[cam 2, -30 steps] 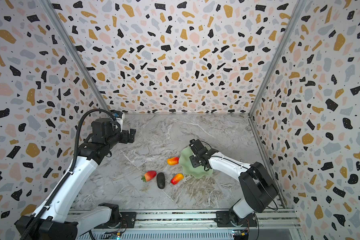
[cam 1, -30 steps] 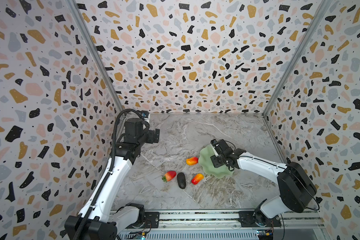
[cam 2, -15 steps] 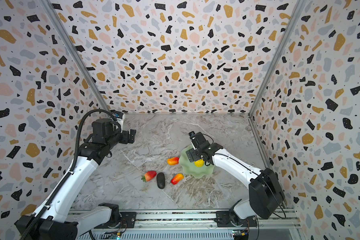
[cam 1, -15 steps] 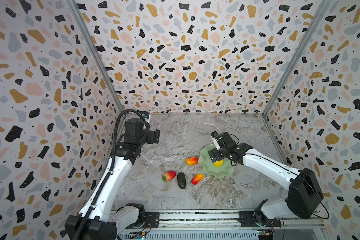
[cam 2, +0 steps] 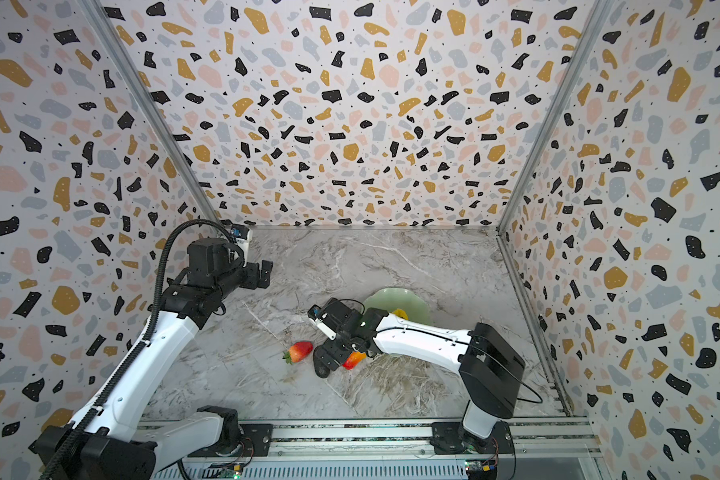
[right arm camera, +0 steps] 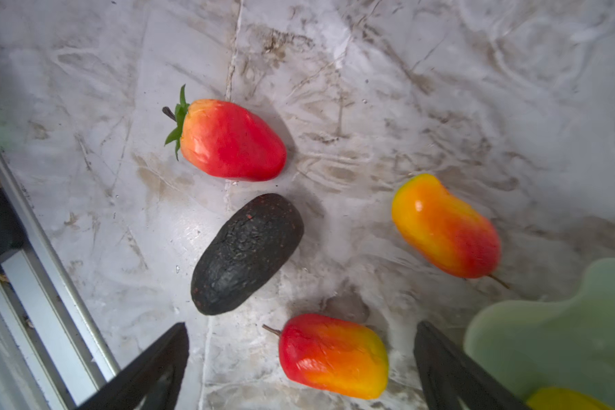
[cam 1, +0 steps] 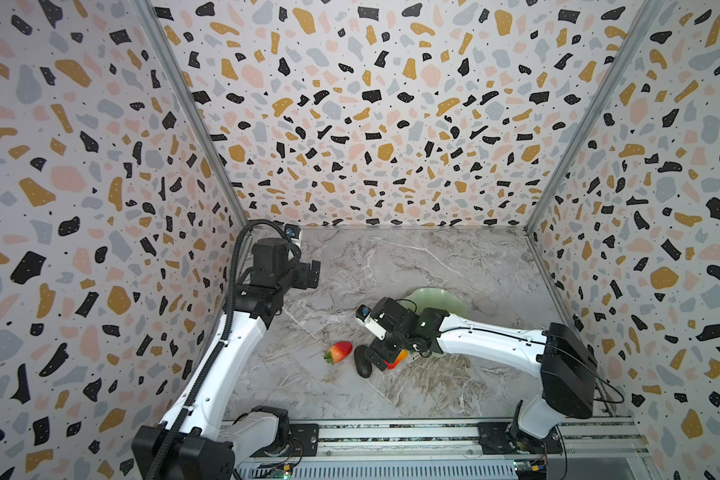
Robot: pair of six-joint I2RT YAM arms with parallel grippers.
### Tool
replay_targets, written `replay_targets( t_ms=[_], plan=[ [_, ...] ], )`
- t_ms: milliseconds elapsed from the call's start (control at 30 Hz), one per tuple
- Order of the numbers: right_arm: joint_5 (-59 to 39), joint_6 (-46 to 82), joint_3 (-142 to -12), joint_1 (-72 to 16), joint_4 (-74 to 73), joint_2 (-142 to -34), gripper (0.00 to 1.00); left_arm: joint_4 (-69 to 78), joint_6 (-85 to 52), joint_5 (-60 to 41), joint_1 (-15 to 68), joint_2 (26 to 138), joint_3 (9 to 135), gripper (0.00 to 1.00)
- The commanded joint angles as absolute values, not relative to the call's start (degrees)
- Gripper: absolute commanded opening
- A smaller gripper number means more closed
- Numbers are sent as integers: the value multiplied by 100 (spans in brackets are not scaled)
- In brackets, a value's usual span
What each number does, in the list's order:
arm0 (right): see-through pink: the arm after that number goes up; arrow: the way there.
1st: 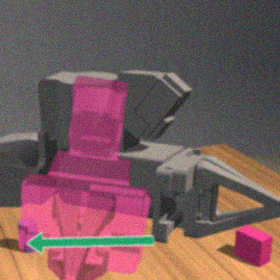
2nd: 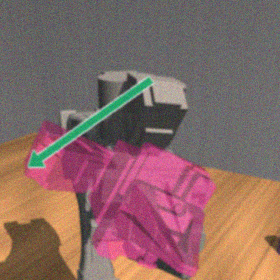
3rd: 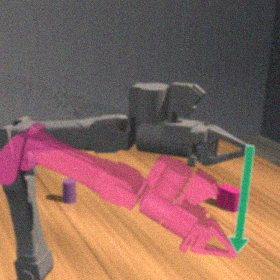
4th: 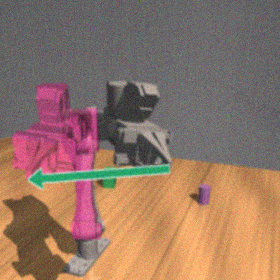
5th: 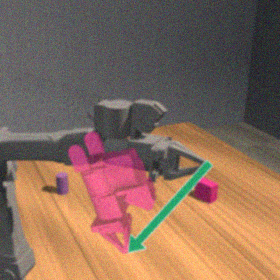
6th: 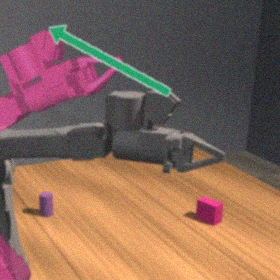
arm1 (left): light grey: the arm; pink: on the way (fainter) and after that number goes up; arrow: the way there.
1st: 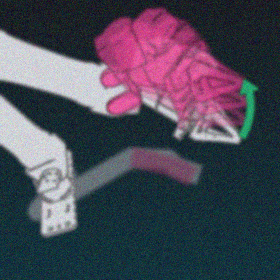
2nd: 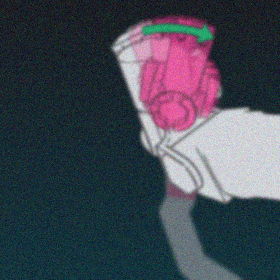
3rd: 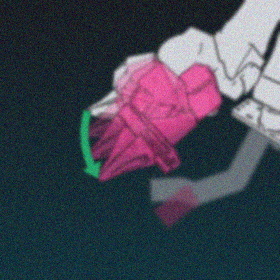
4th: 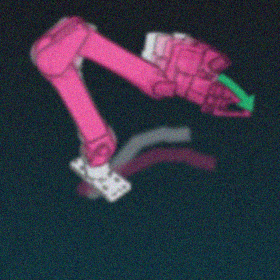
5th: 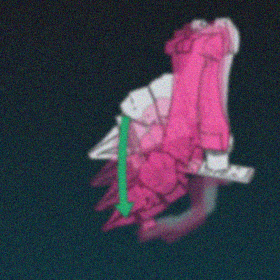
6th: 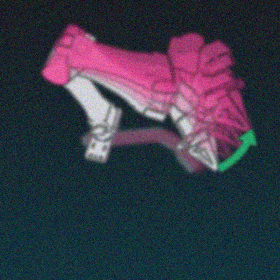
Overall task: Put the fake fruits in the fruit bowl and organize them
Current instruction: 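Move the right gripper to the dark avocado and grasp it, then carry the avocado into the bowl and release it beside the pepper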
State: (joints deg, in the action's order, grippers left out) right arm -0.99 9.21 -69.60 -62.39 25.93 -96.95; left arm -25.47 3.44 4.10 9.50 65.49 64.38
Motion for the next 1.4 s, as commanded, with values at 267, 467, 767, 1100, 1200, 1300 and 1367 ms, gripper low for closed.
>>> replay_targets(
  t_ms=[267,467,767,1100,1200,1300,1367],
  plan=[
    [-691,1550,-7219,-6473,2089,-10446,92,-2342,421,589,967,6566,6324,100],
    [-795,1713,-7163,-6513,1841,-10701,76,-2319,439,629,967,6557,6284,100],
    [-400,1529,-7442,-6479,2197,-10560,42,-2303,470,668,967,6548,6241,100],
    [91,1025,-7440,-5496,2882,-9346,30,-2307,475,658,967,6513,6231,100],
    [246,965,-7230,-5162,3072,-9099,29,-2314,471,659,967,6495,6223,100],
    [299,1038,-6932,-4892,3176,-8905,27,-2313,474,667,967,6486,6223,100],
    [348,1093,-6736,-4780,3232,-8837,27,-2312,474,659,967,6486,6223,100]
  ],
)
